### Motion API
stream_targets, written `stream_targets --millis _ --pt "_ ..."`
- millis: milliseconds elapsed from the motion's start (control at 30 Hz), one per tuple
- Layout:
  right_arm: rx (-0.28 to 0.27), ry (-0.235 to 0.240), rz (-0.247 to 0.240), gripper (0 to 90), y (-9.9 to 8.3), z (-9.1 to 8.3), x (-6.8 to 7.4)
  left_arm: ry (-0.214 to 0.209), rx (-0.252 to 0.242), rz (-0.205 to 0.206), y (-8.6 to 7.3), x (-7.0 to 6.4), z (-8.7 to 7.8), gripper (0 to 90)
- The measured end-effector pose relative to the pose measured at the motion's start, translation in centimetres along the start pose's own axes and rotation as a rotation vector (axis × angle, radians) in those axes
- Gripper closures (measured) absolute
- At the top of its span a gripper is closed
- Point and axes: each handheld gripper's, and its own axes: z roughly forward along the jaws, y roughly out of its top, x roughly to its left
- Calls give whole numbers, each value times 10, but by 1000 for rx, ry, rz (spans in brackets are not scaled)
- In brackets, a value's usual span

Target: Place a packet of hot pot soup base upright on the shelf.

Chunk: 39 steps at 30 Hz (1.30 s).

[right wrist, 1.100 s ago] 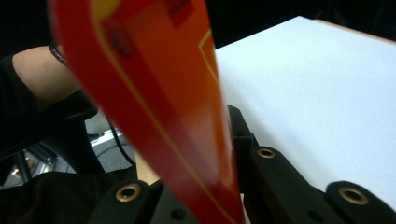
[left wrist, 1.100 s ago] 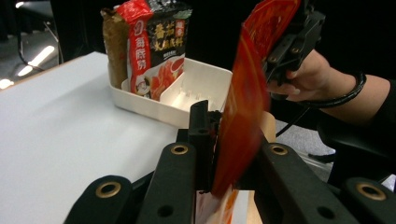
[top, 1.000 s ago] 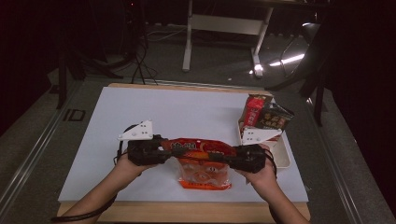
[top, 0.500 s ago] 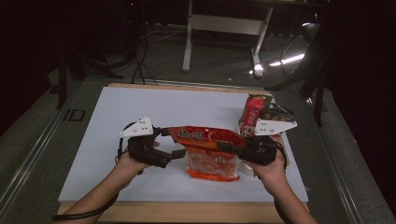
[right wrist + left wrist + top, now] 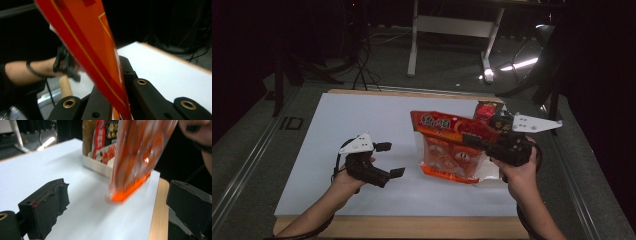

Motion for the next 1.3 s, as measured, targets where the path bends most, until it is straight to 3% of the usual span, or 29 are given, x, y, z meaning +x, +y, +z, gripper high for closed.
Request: stream_targets --millis 267,333,433,500,733,800,1000,1300 --pt "-83 -79 -7 900 22 -34 -9 23 33 -31 -24 1 -15 31" --pt "-99 -103 -4 900 26 -44 -12 53 47 -38 -31 -1 -20 31" --pt "-115 -150 -15 900 31 -59 -15 63 50 -66 -39 -2 -27 23" --pt "-128 -177 -11 900 33 -69 -19 67 48 -97 -45 -1 -33 17" --pt "-138 -242 26 900 25 -99 -37 118 36 -120 -61 1 -47 7" --pt "-127 -258 39 900 19 -102 -42 134 54 -115 -67 2 -47 7" --pt "-110 -262 90 900 -1 -106 -58 133 66 -119 -76 3 -42 7" --pt "-42 -273 145 900 -25 -96 -78 150 58 -126 -81 7 -41 7"
